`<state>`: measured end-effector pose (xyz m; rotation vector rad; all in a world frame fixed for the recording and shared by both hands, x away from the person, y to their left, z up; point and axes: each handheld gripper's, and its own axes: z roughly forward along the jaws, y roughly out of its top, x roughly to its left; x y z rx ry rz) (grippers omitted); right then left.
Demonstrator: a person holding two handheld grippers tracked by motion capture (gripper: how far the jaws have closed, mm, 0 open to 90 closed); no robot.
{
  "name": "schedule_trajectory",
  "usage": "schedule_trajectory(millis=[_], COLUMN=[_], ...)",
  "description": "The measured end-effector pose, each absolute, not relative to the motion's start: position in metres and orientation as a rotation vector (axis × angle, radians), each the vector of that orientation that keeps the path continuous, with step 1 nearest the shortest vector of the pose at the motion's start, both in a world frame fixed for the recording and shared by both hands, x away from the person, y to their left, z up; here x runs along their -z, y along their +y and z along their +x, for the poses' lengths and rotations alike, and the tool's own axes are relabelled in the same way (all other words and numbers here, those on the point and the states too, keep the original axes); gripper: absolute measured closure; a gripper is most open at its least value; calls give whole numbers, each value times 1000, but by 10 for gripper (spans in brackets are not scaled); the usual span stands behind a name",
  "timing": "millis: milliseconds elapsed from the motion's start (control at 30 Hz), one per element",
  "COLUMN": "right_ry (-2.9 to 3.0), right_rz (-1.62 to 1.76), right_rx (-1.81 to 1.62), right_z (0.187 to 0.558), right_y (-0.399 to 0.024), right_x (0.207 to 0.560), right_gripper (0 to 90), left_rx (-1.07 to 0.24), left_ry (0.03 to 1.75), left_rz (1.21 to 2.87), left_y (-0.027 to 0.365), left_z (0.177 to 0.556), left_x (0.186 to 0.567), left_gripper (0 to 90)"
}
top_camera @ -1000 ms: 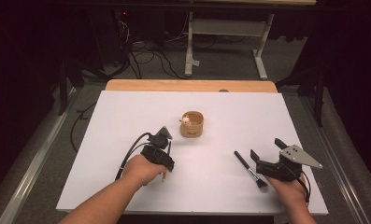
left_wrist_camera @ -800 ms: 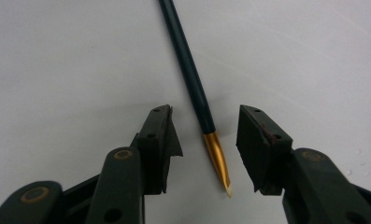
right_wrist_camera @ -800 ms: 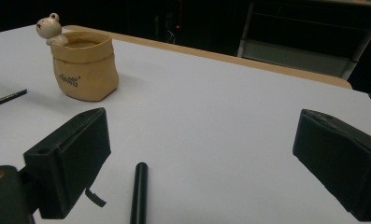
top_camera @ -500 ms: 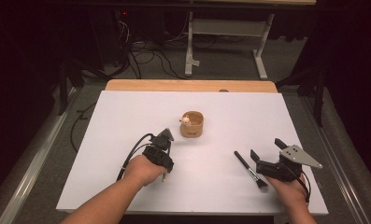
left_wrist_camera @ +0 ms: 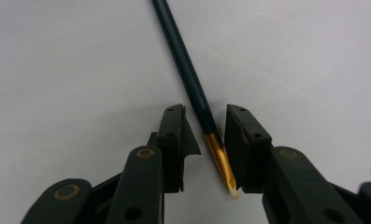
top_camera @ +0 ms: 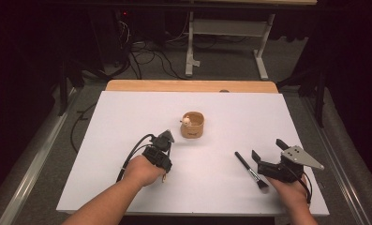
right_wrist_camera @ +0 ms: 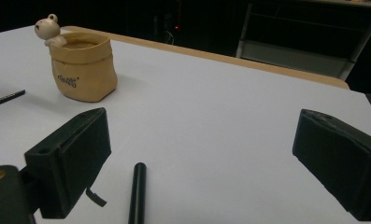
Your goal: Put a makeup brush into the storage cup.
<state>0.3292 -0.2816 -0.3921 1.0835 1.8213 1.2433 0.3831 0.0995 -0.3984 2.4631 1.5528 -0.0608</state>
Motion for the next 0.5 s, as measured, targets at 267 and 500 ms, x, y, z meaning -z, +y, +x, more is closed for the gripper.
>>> schedule_trajectory(millis=[267, 500], right_ry=[1821, 1819], right_rz=[1086, 1082], right_rx=[-1245, -1248], right_z=[329, 329], right_y=[-282, -283], right_x=[392, 392], right_gripper=[60, 61], left_rx=[37, 20], left_ry=[1527, 1486], left_rz=[2479, 2507], left_y=[100, 102], left_z=[382, 382], left_x=[399, 399], left_gripper=[719, 769])
